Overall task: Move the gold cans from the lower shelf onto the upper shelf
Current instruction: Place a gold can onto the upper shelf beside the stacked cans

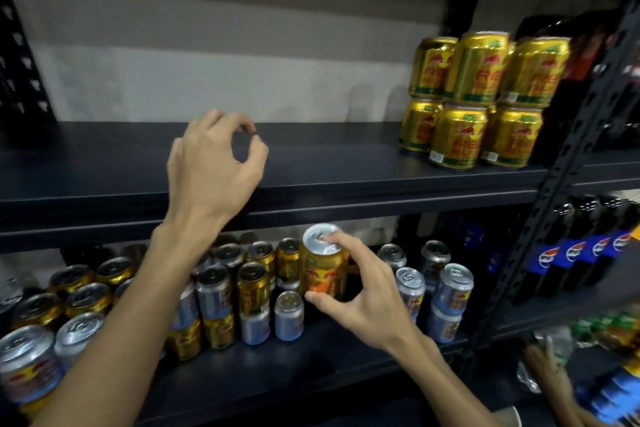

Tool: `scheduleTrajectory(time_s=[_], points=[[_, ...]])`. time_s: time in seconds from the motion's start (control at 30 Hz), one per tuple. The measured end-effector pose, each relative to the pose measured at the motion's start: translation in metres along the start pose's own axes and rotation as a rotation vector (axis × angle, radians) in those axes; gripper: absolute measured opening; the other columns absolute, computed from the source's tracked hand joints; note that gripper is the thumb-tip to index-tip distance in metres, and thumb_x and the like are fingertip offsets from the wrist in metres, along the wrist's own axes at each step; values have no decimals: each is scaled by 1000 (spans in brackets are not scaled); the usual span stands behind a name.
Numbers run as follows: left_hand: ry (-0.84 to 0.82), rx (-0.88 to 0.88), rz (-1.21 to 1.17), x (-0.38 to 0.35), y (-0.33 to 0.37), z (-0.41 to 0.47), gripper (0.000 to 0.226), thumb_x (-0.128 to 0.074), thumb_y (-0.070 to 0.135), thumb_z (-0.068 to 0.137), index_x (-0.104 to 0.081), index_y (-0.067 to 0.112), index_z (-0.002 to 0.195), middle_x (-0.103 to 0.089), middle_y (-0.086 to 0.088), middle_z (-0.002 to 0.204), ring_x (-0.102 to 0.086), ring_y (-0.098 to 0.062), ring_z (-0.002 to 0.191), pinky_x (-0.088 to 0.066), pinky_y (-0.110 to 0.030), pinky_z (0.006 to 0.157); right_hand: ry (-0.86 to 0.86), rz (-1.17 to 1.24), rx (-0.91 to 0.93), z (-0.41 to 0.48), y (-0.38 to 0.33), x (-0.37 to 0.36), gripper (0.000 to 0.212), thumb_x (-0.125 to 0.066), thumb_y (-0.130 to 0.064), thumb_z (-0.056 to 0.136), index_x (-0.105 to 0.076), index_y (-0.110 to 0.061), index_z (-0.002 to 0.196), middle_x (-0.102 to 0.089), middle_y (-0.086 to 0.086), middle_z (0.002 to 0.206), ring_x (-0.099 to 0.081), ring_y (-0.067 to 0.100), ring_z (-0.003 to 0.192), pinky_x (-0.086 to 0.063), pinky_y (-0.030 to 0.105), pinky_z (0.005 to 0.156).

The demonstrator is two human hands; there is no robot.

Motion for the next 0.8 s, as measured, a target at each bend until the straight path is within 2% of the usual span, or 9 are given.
scheduleTrajectory(time_s=[0.1,0.2,0.3,0.37,0.5,0.6,0.7,0.8], points=[[-132,132,100,-5,-10,13,26,-54,38,95,-64,21,112,-65,0,113,-58,-22,99,-44,-42,80,-9,-4,28,0,-19,20,73,-90,-31,75,-47,-43,133,-59,-21,131,-59,5,122,-47,20,99],[-349,237,203,-21,-26,24,34,-53,46,95,-58,26,123,-65,-5,116,-55,-26,95,-40,-40,75,57,20,103,15,-43,49,75,-92,-27,73,-49,-37,134,-59,-20,130,-63,11,116,-52,24,93],[-506,294,216,-45,-40,32,44,-53,49,95,-52,27,132,-59,-10,131,-55,-35,115,-44,-47,90,134,65,165,46,-62,76,76,-91,-21,74,-46,-29,136,-54,-21,133,-63,12,115,-56,26,88],[-609,282,223,-62,-44,31,50,-53,52,94,-46,28,138,-55,-11,137,-52,-36,122,-42,-49,96,173,77,163,71,-66,89,76,-89,-20,76,-44,-25,137,-53,-14,134,-62,13,116,-57,28,88],[-705,218,200,-74,-46,28,53,-50,53,96,-42,28,142,-50,-10,141,-47,-32,128,-41,-52,103,192,50,57,116,-47,97,74,-87,-24,79,-42,-27,137,-53,-15,129,-59,2,114,-55,20,89],[-760,188,187,-74,-46,26,47,-46,54,97,-49,33,138,-51,-7,142,-45,-30,131,-38,-53,107,127,-49,-62,141,-22,94,71,-86,-26,80,-40,-31,134,-55,-9,123,-61,4,105,-53,14,87],[-844,140,151,-75,-41,21,39,-46,57,96,-57,42,130,-54,3,140,-45,-25,132,-35,-50,110,82,-126,-177,154,-1,95,70,-86,-21,80,-38,-31,131,-57,-5,118,-61,10,101,-50,20,84],[-905,122,88,-76,-36,16,45,-45,65,93,-56,46,132,-54,9,141,-45,-20,133,-34,-46,111,62,-143,-258,162,12,99,70,-85,-19,81,-36,-30,129,-59,0,118,-62,16,100,-49,25,83]])
Point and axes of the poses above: each hand's wrist, its own z-axis towards the middle knuckle, its own x-axis out of the back of the hand, y = z × x, the point moved 8 cm from there along z, towards the middle knuckle
